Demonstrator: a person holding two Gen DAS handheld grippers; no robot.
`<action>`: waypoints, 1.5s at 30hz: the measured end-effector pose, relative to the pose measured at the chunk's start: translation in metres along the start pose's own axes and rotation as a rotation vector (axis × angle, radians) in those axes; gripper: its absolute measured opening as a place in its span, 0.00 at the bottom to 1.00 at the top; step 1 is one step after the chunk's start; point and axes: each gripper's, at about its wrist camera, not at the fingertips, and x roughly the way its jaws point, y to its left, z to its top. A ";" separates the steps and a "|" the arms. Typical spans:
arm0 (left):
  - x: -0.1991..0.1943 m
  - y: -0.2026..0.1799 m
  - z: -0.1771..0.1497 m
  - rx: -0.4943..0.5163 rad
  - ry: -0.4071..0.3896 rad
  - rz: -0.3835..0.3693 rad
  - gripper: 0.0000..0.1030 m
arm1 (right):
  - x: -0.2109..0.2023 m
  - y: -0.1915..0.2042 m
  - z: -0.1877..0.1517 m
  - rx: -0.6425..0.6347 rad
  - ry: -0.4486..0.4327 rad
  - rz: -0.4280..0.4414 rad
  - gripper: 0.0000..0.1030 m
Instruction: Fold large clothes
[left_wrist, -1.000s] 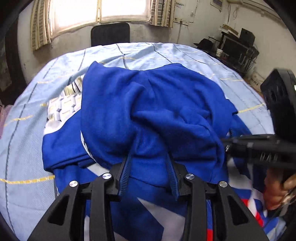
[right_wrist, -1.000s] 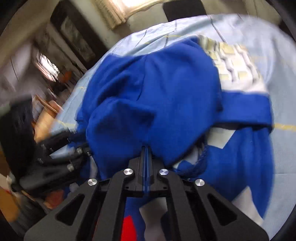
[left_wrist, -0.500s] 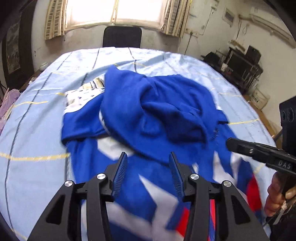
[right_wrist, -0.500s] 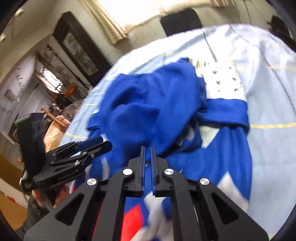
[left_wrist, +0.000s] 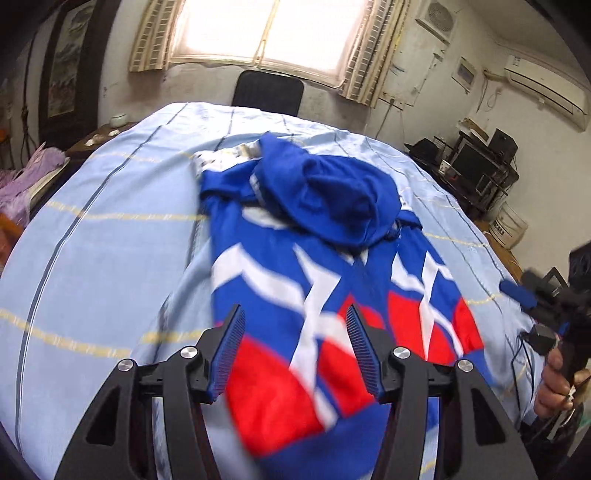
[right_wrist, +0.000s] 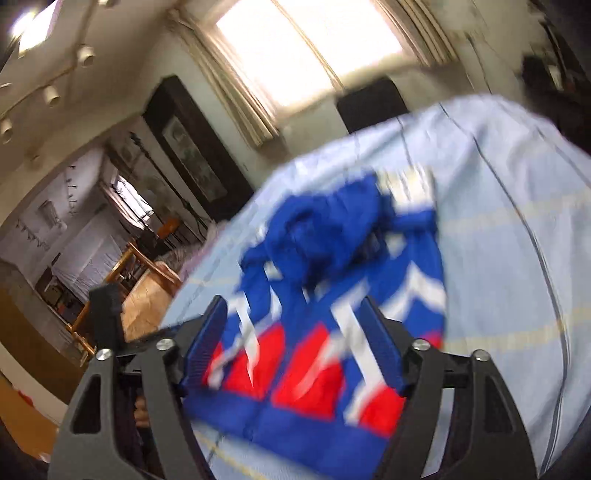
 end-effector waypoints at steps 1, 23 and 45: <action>-0.004 0.003 -0.007 -0.011 0.000 -0.004 0.56 | -0.004 -0.007 -0.008 0.019 0.010 0.002 0.53; 0.040 0.028 0.001 -0.128 0.160 -0.111 0.56 | 0.018 -0.075 -0.025 0.212 0.161 -0.097 0.39; 0.062 0.053 0.029 -0.175 0.188 -0.123 0.56 | 0.047 -0.081 -0.001 0.233 0.177 -0.126 0.46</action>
